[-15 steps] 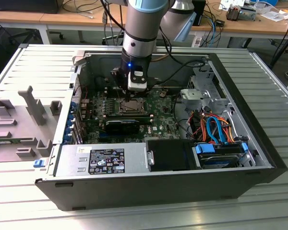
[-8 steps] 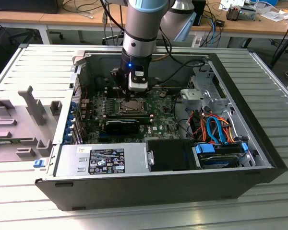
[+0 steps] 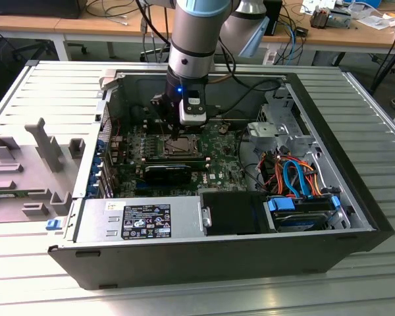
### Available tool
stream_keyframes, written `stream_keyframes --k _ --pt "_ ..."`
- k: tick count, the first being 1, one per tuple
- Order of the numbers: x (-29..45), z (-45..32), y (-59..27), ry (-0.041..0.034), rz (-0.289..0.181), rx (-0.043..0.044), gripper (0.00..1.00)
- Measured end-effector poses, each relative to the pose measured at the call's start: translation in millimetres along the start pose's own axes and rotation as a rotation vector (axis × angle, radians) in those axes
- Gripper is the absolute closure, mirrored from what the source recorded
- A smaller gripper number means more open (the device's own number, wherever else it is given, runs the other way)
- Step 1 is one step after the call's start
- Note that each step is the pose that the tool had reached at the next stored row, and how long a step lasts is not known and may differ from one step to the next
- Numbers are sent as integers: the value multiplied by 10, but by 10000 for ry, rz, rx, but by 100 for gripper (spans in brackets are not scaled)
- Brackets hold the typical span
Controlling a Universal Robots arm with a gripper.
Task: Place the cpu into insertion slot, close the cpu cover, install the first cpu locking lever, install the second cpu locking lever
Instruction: 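Install the first cpu locking lever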
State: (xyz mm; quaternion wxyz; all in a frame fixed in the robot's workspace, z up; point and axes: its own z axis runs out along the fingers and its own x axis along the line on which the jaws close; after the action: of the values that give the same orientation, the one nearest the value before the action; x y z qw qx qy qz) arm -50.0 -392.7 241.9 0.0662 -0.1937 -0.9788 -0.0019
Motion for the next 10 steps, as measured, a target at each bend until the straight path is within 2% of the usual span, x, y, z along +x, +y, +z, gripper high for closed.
stream_keyframes --k 10 --pt "0 0 0 -11 -740 87 89"
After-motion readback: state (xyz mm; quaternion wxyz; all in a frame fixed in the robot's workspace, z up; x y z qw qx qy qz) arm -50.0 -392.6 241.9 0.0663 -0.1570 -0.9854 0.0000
